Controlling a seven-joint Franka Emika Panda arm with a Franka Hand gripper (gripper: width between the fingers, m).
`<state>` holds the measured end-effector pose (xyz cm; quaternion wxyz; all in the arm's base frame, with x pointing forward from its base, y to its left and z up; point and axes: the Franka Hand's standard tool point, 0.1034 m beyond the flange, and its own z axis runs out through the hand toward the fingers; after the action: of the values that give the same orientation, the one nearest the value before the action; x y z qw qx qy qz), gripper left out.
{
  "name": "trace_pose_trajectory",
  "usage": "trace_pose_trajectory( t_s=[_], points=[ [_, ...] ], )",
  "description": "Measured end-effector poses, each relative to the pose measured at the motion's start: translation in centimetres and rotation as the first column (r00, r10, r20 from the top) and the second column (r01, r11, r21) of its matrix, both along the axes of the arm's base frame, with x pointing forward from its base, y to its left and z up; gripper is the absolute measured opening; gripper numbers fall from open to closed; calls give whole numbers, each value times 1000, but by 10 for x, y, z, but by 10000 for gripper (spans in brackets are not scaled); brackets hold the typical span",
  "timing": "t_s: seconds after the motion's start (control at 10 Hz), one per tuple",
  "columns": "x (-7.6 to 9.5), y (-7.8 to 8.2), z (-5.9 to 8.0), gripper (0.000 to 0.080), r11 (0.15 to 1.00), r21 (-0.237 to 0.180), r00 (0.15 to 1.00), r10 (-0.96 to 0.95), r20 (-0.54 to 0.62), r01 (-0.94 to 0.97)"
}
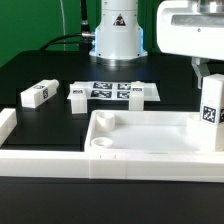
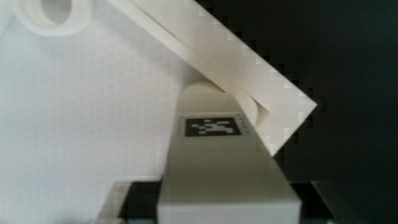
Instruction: Assemble desk
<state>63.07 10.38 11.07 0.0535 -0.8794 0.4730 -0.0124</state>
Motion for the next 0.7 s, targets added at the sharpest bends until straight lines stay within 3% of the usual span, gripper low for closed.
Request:
trace_pose_trajectory(
  t_s=[0.3,0.4,0.5,0.6,0.7],
  points=[
    [0,1,0,298,1000,-1,1000,21,2,-21],
    [0,1,0,497,1000,-2,1000,26,2,-26],
    [0,1,0,497,995,-10,995,103,6,-103],
    [0,1,1,616,976,-20,976,218,13,-218],
    [0,2,1,640,950,-29,950,312,20,-312]
  ],
)
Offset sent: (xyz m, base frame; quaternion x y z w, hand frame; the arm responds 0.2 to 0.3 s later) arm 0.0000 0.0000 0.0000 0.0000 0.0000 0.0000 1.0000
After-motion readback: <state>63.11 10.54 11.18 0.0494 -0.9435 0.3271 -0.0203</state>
